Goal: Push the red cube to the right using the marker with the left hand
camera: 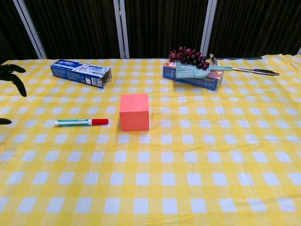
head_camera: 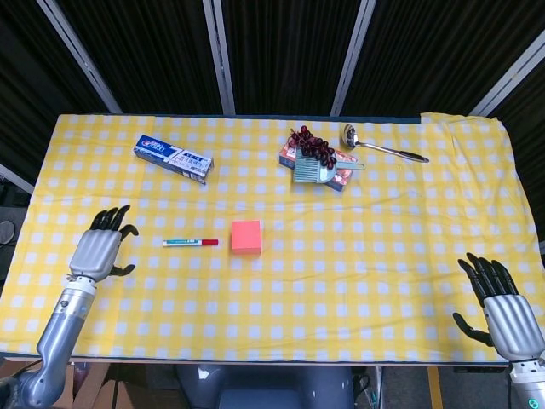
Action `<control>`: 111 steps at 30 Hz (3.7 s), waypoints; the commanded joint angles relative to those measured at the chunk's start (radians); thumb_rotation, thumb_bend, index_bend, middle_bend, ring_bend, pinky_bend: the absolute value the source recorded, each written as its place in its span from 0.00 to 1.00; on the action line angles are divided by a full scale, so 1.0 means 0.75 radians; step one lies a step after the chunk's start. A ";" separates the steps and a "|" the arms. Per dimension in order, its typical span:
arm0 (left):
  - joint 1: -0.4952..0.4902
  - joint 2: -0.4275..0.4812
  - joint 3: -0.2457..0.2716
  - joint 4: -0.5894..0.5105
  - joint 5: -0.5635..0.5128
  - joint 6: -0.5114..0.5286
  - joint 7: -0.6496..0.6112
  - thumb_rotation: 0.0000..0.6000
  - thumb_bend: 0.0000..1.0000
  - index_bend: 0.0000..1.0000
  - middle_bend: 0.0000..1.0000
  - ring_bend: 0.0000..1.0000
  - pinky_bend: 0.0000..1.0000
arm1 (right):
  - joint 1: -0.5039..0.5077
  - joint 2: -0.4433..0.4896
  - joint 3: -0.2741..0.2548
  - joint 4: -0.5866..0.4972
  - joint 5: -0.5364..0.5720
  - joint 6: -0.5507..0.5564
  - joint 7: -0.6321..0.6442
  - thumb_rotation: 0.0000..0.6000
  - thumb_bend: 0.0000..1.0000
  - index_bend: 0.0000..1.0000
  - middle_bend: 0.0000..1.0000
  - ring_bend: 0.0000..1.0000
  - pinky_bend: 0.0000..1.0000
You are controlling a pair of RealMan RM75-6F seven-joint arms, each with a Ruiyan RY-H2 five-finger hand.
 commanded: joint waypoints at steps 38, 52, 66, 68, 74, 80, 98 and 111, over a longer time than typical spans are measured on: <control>-0.402 -0.493 -0.032 0.417 -0.523 -0.085 0.349 1.00 0.38 0.46 0.02 0.00 0.02 | 0.001 0.014 0.001 -0.006 0.001 0.002 0.052 1.00 0.34 0.00 0.00 0.00 0.04; -0.416 -0.505 -0.005 0.441 -0.536 -0.067 0.356 1.00 0.44 0.56 0.04 0.00 0.02 | 0.001 0.016 0.001 -0.009 0.002 0.002 0.055 1.00 0.34 0.00 0.00 0.00 0.05; -0.423 -0.465 -0.023 0.417 -0.541 -0.043 0.343 1.00 0.44 0.57 0.04 0.00 0.02 | 0.001 0.017 0.002 -0.012 0.002 0.002 0.053 1.00 0.34 0.00 0.00 0.00 0.05; -0.429 -0.472 -0.025 0.422 -0.549 -0.046 0.348 1.00 0.44 0.56 0.04 0.00 0.02 | 0.001 0.017 0.002 -0.013 0.003 0.003 0.054 1.00 0.34 0.00 0.00 0.00 0.05; -0.464 -0.519 -0.036 0.454 -0.560 -0.056 0.366 1.00 0.44 0.56 0.04 0.00 0.02 | -0.003 0.020 0.002 -0.013 0.007 0.005 0.064 1.00 0.34 0.00 0.00 0.00 0.04; -0.516 -0.600 -0.061 0.524 -0.568 -0.067 0.380 1.00 0.44 0.56 0.05 0.00 0.02 | -0.002 0.026 0.003 -0.018 0.019 -0.003 0.090 1.00 0.34 0.00 0.00 0.00 0.05; -0.610 -0.733 -0.116 0.605 -0.574 -0.074 0.400 1.00 0.44 0.57 0.06 0.00 0.02 | -0.001 0.025 0.000 -0.010 0.008 -0.001 0.105 1.00 0.34 0.00 0.00 0.00 0.05; -0.677 -0.805 -0.158 0.612 -0.588 -0.075 0.423 1.00 0.44 0.57 0.06 0.00 0.02 | -0.002 0.027 -0.003 -0.013 0.001 0.001 0.109 1.00 0.34 0.00 0.00 0.00 0.05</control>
